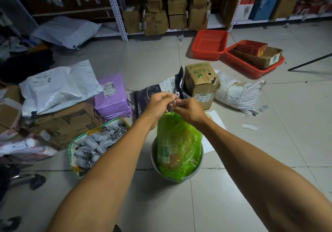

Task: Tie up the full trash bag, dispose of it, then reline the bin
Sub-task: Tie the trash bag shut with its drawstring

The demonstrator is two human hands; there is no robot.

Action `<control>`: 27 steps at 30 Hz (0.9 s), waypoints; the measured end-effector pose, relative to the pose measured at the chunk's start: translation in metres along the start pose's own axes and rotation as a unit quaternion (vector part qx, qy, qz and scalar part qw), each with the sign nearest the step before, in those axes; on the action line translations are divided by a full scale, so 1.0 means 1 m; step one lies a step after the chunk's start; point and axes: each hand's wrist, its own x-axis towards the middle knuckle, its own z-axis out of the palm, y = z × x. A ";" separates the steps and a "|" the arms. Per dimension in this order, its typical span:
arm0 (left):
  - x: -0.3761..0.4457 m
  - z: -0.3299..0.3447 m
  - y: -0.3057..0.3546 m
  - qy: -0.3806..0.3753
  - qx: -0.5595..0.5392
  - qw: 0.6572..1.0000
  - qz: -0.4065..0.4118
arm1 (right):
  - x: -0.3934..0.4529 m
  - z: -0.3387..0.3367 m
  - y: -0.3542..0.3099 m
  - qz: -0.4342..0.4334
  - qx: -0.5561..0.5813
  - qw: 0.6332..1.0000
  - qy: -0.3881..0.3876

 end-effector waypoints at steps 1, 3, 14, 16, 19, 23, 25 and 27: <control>0.000 -0.002 0.001 -0.003 0.007 1.000 0.005 | 0.000 0.000 0.001 0.003 0.019 1.000 0.005; 0.000 -0.005 0.000 -0.004 0.004 1.000 0.009 | -0.002 0.001 -0.002 0.011 0.053 0.998 0.023; -0.003 0.005 -0.042 -0.026 0.187 0.982 -0.023 | -0.008 -0.005 -0.012 0.063 0.173 0.982 0.049; -0.003 0.008 -0.042 -0.001 0.209 0.978 -0.004 | -0.011 -0.009 -0.015 0.066 0.174 0.981 0.052; -0.001 0.009 -0.042 0.041 0.198 0.979 0.008 | -0.014 -0.015 -0.015 0.074 0.178 0.980 0.059; 0.000 0.009 -0.046 0.085 0.084 0.993 -0.007 | -0.015 -0.021 -0.005 0.099 0.128 0.985 0.054; 0.001 0.013 -0.047 0.108 0.009 0.994 -0.022 | -0.015 -0.023 0.004 0.111 0.065 0.991 0.021; 0.003 0.017 -0.047 0.124 -0.058 0.990 -0.043 | -0.018 -0.024 0.010 0.122 0.023 0.992 -0.014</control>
